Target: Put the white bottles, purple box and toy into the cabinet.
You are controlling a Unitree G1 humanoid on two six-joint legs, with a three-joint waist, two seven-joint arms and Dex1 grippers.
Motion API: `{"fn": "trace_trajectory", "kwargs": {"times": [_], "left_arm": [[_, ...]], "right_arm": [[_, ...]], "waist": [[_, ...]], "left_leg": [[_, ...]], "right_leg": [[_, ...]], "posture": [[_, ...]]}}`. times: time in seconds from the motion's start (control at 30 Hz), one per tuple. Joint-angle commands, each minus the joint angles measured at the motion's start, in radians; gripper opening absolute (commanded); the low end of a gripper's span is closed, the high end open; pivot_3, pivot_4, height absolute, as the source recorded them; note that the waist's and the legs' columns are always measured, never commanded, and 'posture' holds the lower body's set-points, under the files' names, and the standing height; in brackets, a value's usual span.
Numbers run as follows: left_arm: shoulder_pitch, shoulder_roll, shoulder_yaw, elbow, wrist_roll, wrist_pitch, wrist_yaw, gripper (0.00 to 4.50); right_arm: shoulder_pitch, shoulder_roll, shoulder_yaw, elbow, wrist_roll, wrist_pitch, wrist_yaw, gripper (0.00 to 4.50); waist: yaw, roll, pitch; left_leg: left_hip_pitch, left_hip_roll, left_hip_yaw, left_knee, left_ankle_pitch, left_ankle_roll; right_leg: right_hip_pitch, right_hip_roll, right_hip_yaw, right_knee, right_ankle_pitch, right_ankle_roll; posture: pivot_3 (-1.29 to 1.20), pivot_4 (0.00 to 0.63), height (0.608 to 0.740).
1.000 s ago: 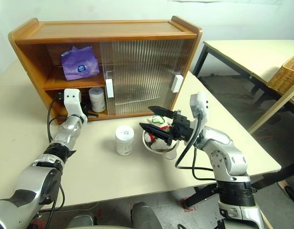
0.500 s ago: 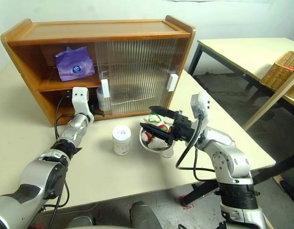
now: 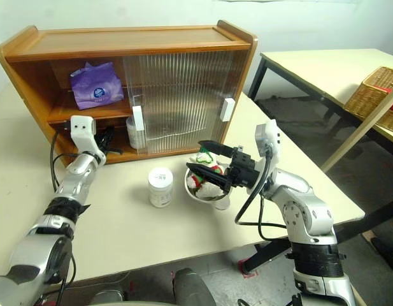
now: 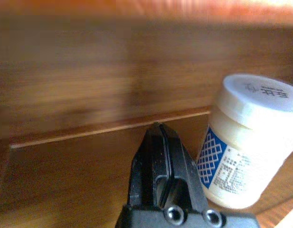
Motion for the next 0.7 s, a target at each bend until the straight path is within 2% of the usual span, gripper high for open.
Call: {"fn": "trace_trajectory", "kwargs": {"times": [0.03,0.17,0.27,0.43,0.6,0.63,0.7], "left_arm": [[0.090,0.026,-0.024,-0.195,-0.060,0.120,-0.123,0.04],[0.205,0.078,-0.053,-0.424,-0.149,0.274,-0.289,0.04],[0.261,0.121,-0.062,-0.517,-0.228,0.327,-0.426,0.62],[0.309,0.211,-0.071,-0.525,-0.276,0.271,-0.649,2.38],[0.327,0.285,-0.094,-0.493,-0.327,0.303,-0.865,4.20],[0.328,0.294,-0.101,-0.486,-0.325,0.296,-0.890,4.49],[0.325,0.320,-0.138,-0.455,-0.296,0.250,-0.968,4.49]], "right_arm": [[-0.025,-0.001,0.016,0.027,-0.007,-0.003,0.020,4.50],[-0.037,0.000,0.021,0.046,-0.011,-0.006,0.032,4.50],[-0.038,0.004,0.023,0.054,-0.015,-0.011,0.038,4.50],[-0.038,0.010,0.025,0.057,-0.020,-0.015,0.043,4.50],[-0.039,0.011,0.022,0.055,-0.020,-0.018,0.047,4.50],[-0.039,0.011,0.020,0.054,-0.019,-0.018,0.048,4.50],[-0.037,0.008,0.016,0.052,-0.019,-0.017,0.050,4.50]], "waist": [[0.004,0.000,0.000],[0.022,0.000,0.000],[0.037,0.000,0.000],[0.053,0.000,0.000],[0.055,0.001,-0.001],[0.055,0.001,-0.001],[0.056,0.001,-0.001]], "left_leg": [[0.000,0.000,0.000,0.000,0.000,0.000],[0.000,0.000,0.000,-0.001,0.000,0.000],[0.000,0.000,0.000,-0.001,0.000,-0.001],[0.003,0.000,0.000,-0.001,0.000,-0.001],[0.004,0.001,0.000,-0.001,-0.001,0.000],[0.004,0.001,0.000,-0.001,-0.001,0.000],[0.004,0.001,0.000,-0.001,-0.001,0.000]], "right_leg": [[0.000,0.000,0.000,0.000,0.001,-0.002],[0.000,0.000,0.000,0.000,0.002,-0.003],[0.000,0.000,0.000,0.000,0.002,-0.005],[0.000,0.000,0.000,0.001,0.003,-0.008],[-0.001,0.000,0.000,0.002,0.004,-0.009],[-0.002,0.000,0.000,0.002,0.004,-0.009],[-0.004,0.000,0.000,0.002,0.004,-0.009]], "posture": [[-0.22,0.000,0.740],[-0.21,0.000,0.740],[-0.20,0.000,0.740],[-0.20,0.000,0.740],[-0.20,0.000,0.740],[-0.20,0.000,0.740],[-0.20,0.000,0.740]]}}
